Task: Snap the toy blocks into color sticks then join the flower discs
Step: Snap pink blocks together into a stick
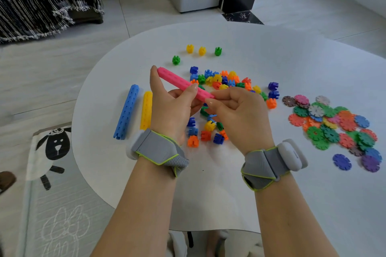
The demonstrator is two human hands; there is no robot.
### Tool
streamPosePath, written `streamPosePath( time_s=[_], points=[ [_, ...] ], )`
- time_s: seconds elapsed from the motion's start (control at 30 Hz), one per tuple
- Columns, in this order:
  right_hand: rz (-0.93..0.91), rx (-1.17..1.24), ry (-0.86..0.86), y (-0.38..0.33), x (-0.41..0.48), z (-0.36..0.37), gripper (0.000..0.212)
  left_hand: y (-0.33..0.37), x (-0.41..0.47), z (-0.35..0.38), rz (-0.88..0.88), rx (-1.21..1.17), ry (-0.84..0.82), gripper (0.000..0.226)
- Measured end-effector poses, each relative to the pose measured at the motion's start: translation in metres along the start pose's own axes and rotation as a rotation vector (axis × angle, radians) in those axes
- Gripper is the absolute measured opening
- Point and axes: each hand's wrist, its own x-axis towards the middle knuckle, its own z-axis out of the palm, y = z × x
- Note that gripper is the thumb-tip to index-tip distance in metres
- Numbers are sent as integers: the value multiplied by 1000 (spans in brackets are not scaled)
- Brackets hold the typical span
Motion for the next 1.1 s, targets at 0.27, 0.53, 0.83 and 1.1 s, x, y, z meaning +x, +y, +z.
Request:
streamPosePath(
  time_s=[0.27,0.53,0.83,1.1],
  points=[
    [-54,-210,-52,2,5,-6,21,5,-4,1,6,-40,-7,102],
    [35,-520,130,23,20,-32,22,10,-1,-3,-3,-88,5,103],
    [143,-638,190,36,27,-33,32,4,-1,1,-84,-57,-21,58],
    [175,-678,162,37,34,-23,40,-1,-3,6,-60,-24,-86,53]
  ],
)
